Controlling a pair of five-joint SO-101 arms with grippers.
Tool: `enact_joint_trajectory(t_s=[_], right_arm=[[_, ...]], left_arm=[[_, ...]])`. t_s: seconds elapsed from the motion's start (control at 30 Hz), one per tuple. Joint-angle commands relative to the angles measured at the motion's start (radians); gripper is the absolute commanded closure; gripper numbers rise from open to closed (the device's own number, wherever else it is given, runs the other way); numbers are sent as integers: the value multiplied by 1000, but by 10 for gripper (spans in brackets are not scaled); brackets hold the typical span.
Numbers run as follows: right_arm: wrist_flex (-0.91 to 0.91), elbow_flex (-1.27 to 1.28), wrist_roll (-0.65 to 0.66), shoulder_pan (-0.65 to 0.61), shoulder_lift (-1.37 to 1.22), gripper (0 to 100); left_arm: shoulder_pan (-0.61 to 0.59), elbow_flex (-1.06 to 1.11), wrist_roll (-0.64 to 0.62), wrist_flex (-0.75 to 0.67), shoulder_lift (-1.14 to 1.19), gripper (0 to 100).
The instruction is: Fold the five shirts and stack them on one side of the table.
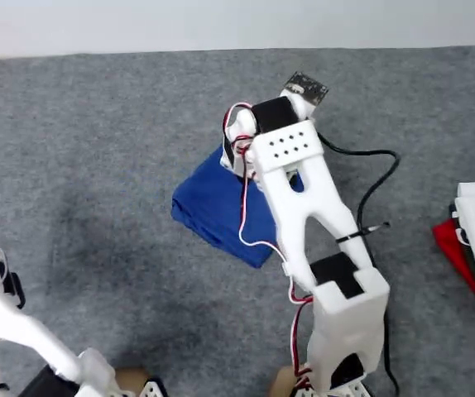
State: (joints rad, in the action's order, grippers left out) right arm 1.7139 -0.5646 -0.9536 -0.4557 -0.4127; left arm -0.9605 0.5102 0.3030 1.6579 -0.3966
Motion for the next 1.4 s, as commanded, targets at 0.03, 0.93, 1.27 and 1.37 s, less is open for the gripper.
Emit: enact_joint_trajectory(t_s=[0.03, 0.93, 1.27, 1.37], right_arm=[[-82, -49, 6, -33, -45, 561], [-285, -48, 31, 65, -300, 572], [-426, -49, 64, 62, -404, 574], [-490, -49, 97, 62, -440, 576]], left_arm=[[-2, -10, -6, -28, -34, 931], [11, -5, -3, -97, -34, 931], [11, -5, -3, -97, -29, 931], [11, -4, -3, -97, -28, 931]])
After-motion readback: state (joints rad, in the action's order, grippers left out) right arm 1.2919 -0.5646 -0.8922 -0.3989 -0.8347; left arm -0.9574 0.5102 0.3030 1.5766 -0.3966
